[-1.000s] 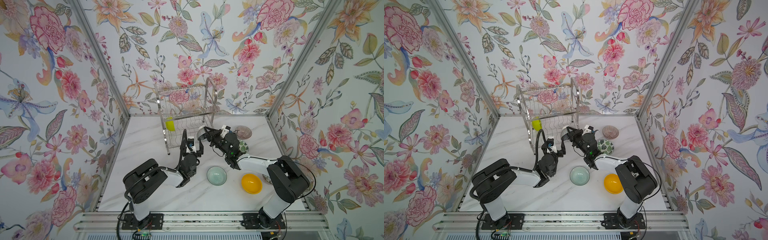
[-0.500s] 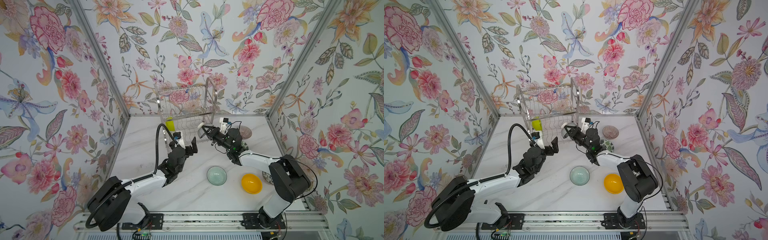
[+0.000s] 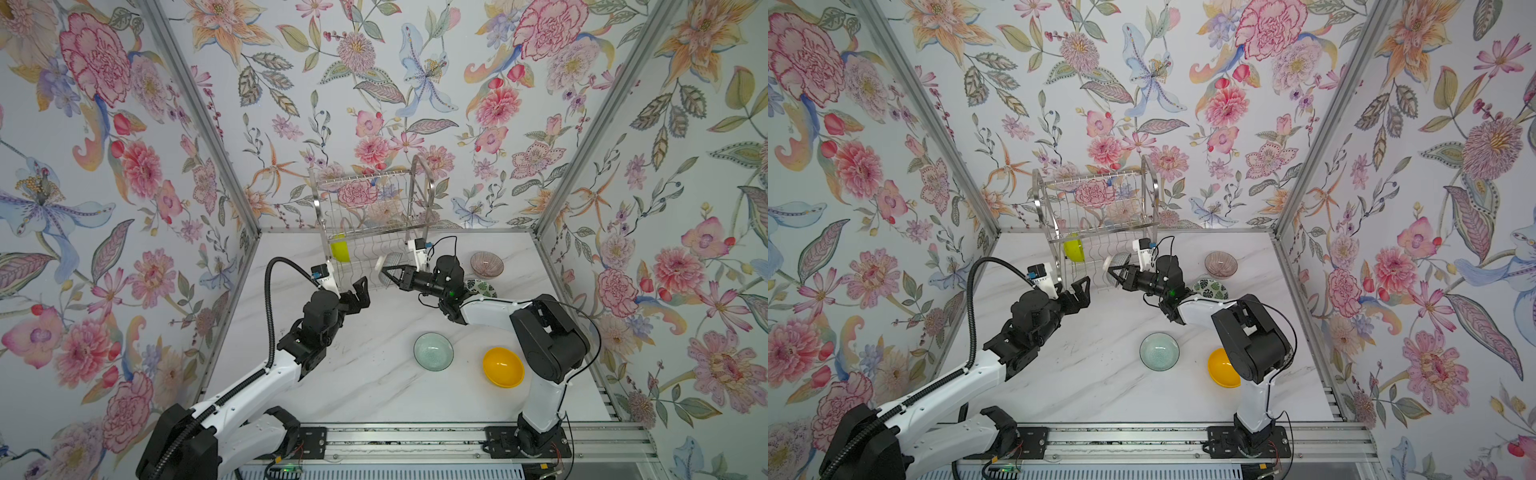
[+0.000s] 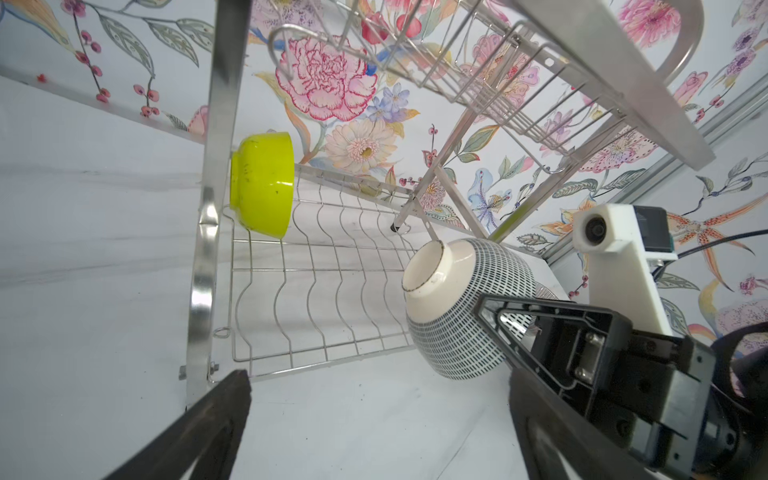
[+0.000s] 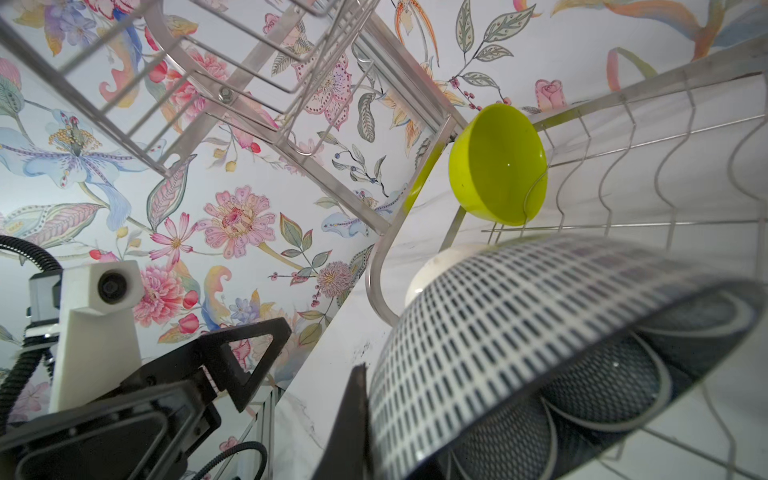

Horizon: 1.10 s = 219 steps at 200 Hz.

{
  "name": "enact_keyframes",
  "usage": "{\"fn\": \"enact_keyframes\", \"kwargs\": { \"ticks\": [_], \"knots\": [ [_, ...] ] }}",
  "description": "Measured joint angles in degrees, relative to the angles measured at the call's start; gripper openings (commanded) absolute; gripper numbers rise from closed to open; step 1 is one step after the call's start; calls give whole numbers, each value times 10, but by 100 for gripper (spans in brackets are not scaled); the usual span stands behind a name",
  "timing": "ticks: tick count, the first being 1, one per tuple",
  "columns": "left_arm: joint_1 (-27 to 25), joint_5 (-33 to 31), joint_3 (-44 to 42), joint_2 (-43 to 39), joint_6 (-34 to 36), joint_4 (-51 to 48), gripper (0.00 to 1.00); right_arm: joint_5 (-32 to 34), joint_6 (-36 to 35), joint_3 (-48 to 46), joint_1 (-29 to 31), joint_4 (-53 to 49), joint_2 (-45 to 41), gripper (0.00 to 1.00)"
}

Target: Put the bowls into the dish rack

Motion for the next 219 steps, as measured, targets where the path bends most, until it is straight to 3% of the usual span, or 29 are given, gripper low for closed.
{"fn": "enact_keyframes", "kwargs": {
  "ticks": [87, 155, 219],
  "knots": [
    [55, 95, -7, -7, -82, -56, 99, -52, -80, 156, 7, -53, 86, 0],
    [55, 112, -3, 14, -96, -56, 99, -75, -73, 208, 1, -53, 163, 0],
    [55, 112, 11, 36, -99, -53, 99, -90, -24, 279, -20, -31, 223, 0]
  ]
}}
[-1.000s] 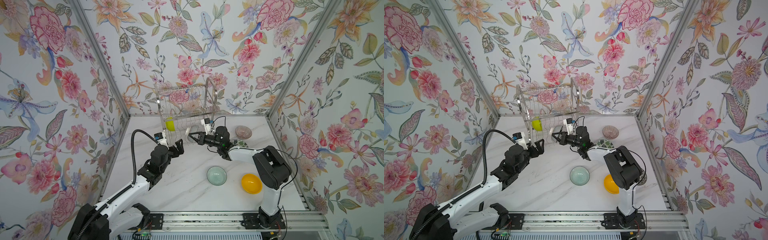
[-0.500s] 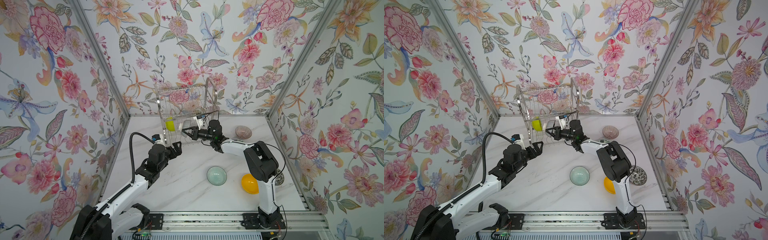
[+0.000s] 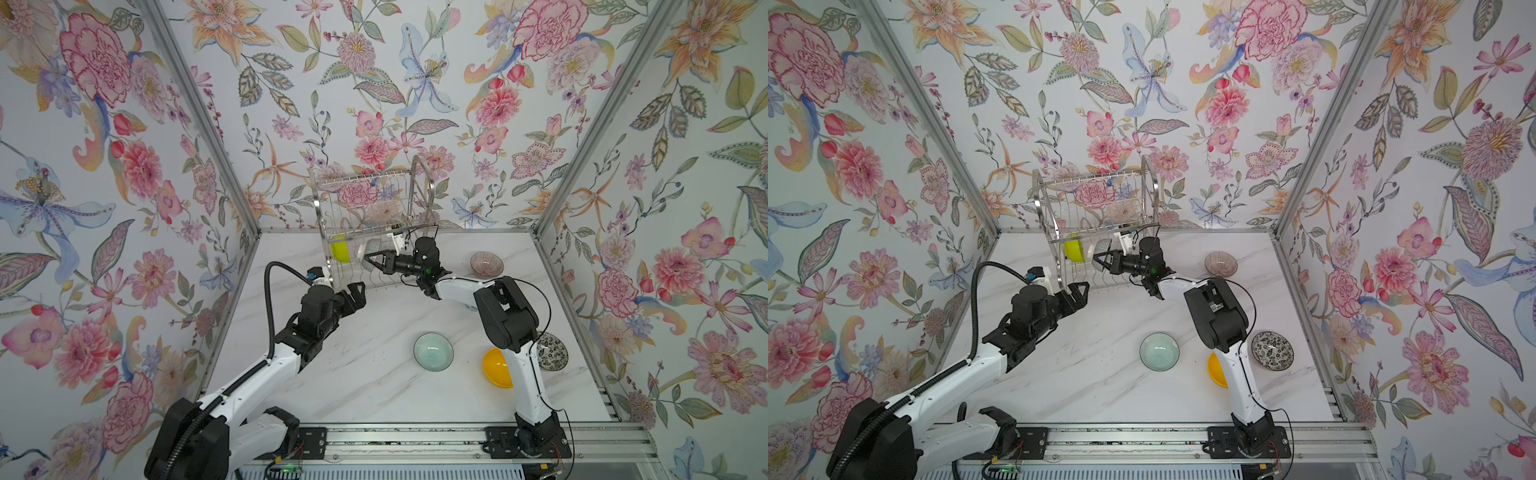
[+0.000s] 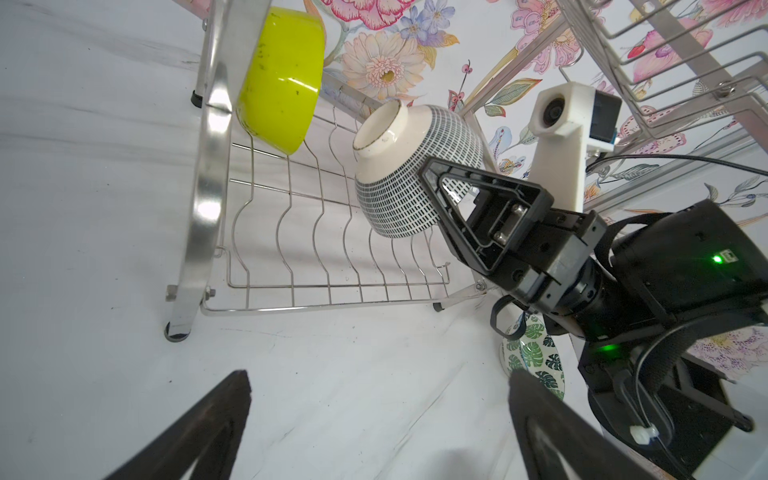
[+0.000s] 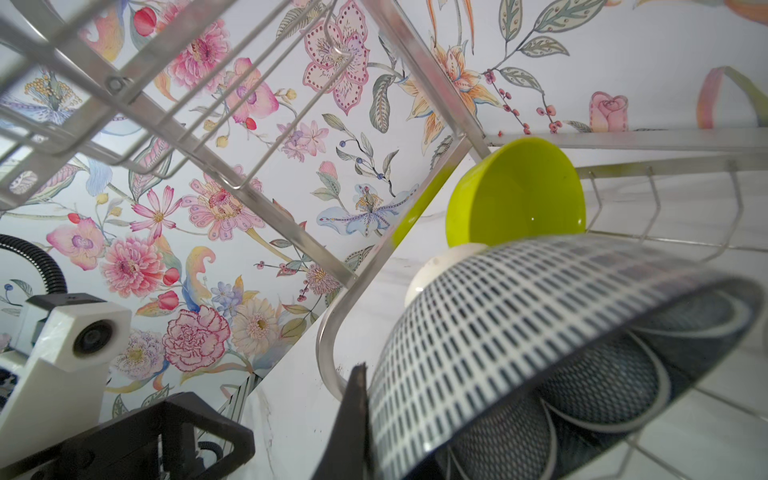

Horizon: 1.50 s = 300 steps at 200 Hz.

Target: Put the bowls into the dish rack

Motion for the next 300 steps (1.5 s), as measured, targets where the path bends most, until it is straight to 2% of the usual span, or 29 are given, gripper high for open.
{"fn": "enact_keyframes", "kwargs": {
  "ticks": [142, 195, 247, 300],
  "knots": [
    [0, 0, 37, 69, -2, 33, 99, -17, 59, 184, -5, -4, 126, 0],
    [0, 0, 47, 87, -2, 49, 99, -21, 69, 203, 0, -13, 151, 0],
    [0, -1, 58, 87, -2, 49, 99, -23, 77, 272, 4, -23, 189, 0],
    [0, -2, 64, 88, -2, 49, 99, -23, 88, 297, 4, -27, 206, 0]
  ]
}}
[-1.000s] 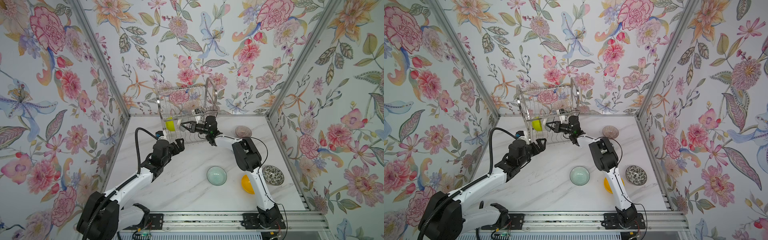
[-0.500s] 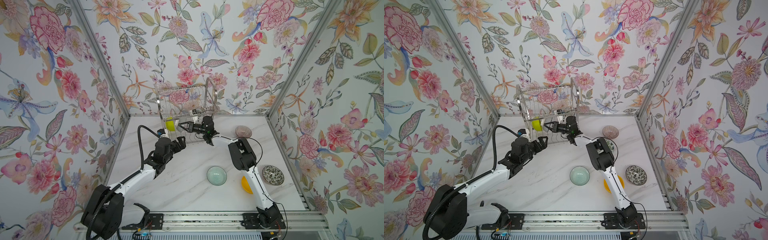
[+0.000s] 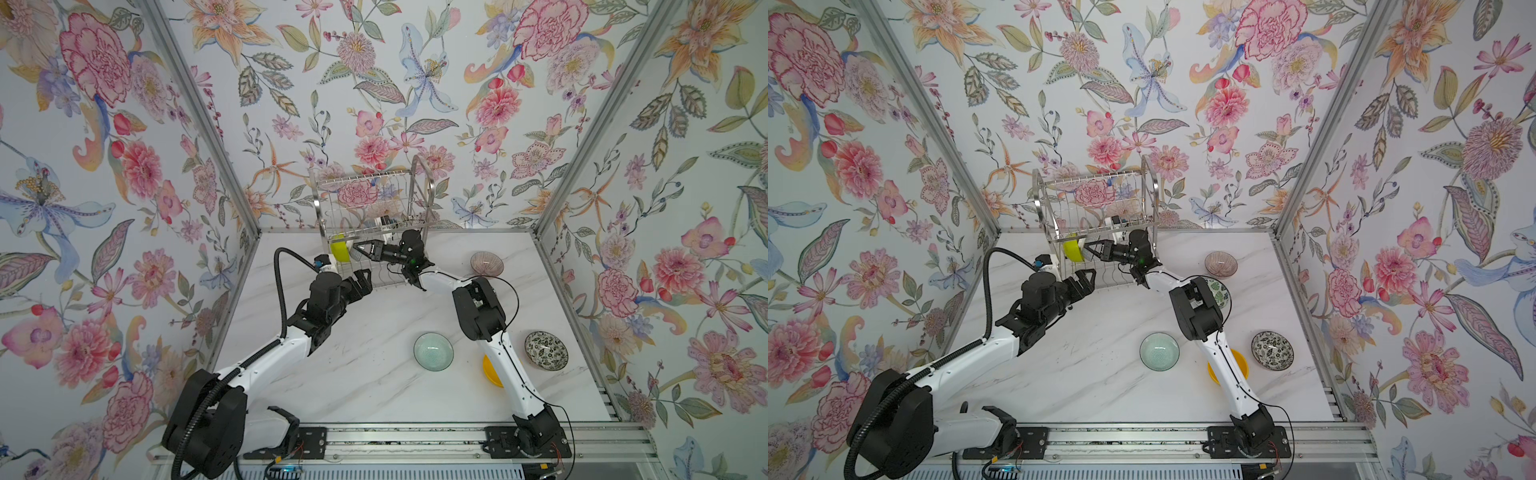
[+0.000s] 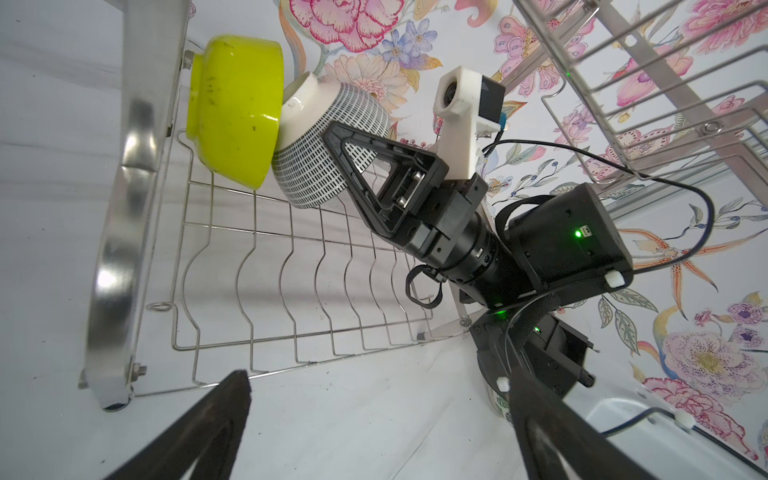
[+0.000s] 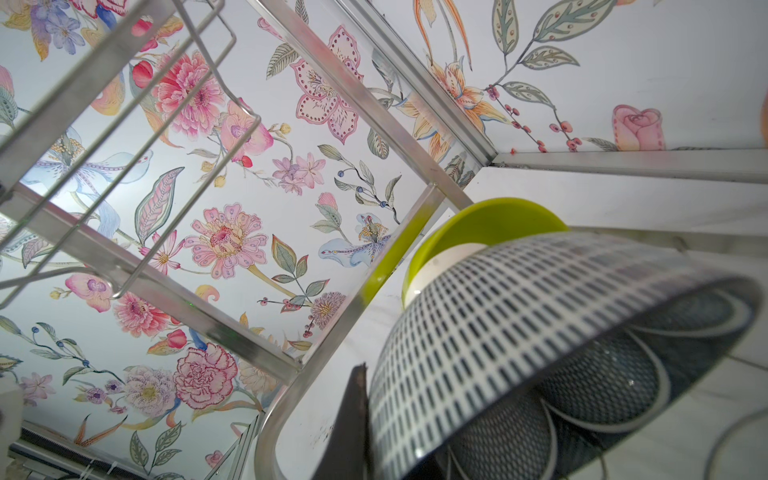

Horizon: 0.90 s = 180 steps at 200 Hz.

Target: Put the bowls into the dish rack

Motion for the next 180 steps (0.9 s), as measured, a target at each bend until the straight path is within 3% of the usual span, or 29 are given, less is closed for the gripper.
{"fn": "enact_keyframes", "kwargs": {
  "ticks": [180],
  "knots": [
    [-8, -22, 37, 17, 0, -26, 99, 27, 95, 57, 0, 43, 56, 0]
  ]
}}
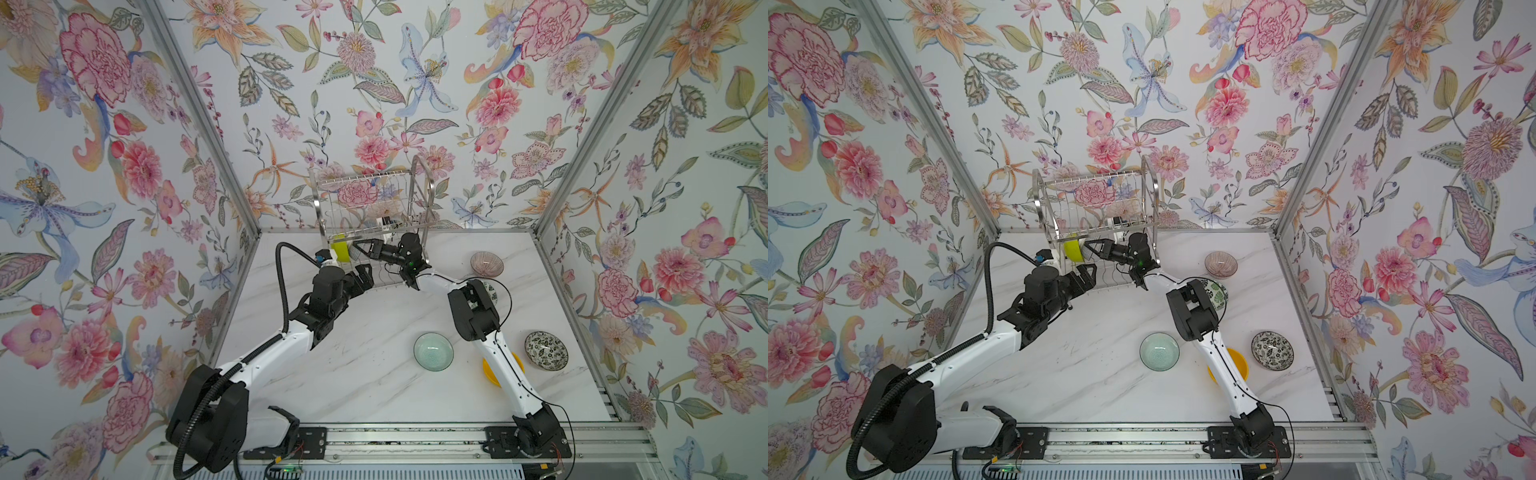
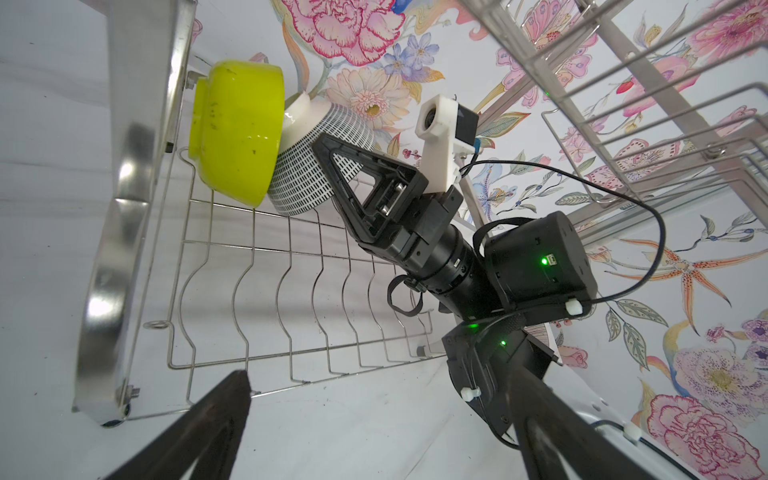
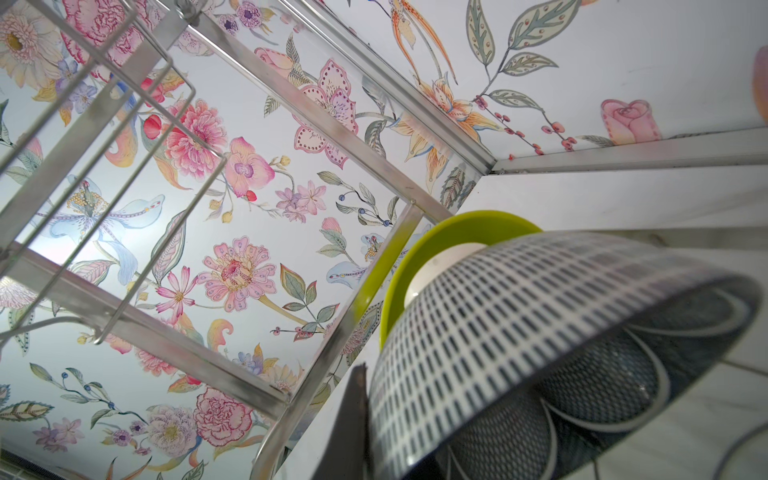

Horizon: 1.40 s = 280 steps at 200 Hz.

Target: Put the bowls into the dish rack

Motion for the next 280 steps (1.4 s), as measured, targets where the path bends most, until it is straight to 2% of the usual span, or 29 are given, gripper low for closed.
{"fn": "enact_keyframes", "kwargs": {
  "ticks": [179, 280],
  "knots": [
    [0, -12, 0, -4, 11, -26, 99, 13, 63, 59, 0, 28, 41, 0],
    [0, -12, 0, -7, 11, -33, 99, 12, 56, 87, 7, -10, 54, 0]
  ]
}}
